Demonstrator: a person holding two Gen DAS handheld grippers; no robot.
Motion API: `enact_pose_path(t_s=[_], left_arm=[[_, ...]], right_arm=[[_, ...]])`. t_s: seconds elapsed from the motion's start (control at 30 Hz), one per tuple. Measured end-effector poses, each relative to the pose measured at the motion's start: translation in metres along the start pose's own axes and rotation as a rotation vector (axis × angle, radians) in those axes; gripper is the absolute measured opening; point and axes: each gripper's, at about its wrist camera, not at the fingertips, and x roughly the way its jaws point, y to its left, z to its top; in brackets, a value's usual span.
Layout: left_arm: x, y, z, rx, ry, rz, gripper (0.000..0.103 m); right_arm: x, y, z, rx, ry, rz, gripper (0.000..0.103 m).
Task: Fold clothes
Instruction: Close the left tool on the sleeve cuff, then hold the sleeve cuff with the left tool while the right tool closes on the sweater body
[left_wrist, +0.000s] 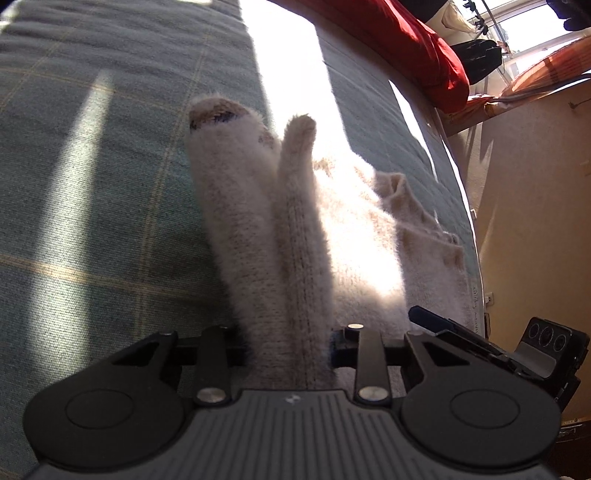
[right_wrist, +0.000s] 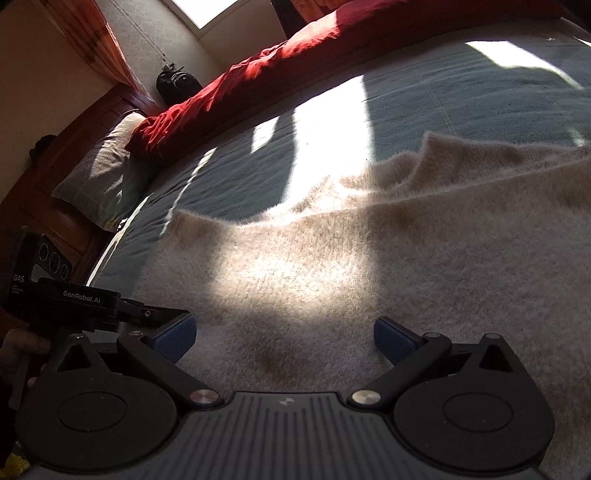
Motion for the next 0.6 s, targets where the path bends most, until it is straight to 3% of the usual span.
enact_pose_path(t_s=[0.2,0.3,0.43,0.6], left_arm=[[0.001,-0.003,-0.002,0.012,0.002,0.028,0.031],[0.001,-0.002,-0.002,0.006,-0.002,0.026,0.031],[0.003,-0.01,-0.001,0.014,-0.007,0.037,0.031],[-0.001,-0.02,0.0,0.025,-0.011,0.049,0.031]], right_arm=[[-0.005,0.009,-0.022,-0.004,0.03,-0.053,0.103],[-0.015,0.016,-0.035,0.012,0.029,0.001,0.103],[0.005,0.011,-0.049,-0.003,0.088,-0.079,0.103],[-0.015,0.026,-0.045,-0.032,0.055,-0.054,0.103]])
